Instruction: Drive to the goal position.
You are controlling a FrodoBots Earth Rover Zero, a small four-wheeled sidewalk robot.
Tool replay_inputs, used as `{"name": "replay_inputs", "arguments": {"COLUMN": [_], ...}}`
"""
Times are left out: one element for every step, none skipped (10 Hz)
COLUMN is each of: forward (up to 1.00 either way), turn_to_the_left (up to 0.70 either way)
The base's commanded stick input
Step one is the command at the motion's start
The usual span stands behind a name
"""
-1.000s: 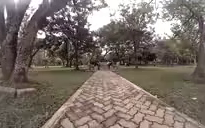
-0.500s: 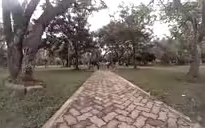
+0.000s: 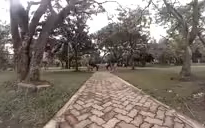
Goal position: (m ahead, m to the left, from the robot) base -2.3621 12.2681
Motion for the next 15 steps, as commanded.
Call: {"name": "replay_inputs", "arguments": {"forward": [-0.67, -0.7, -0.7, -0.7, -0.7, -0.7, -0.7, -0.7, -0.7, -0.7, -0.7, -0.7, -0.7, -0.7, -0.7], "turn_to_the_left": [0.0, 0.0, 0.0, 0.0, 0.0, 0.0, 0.0, 0.0, 0.0, 0.0, 0.0, 0.0, 0.0, 0.0, 0.0]}}
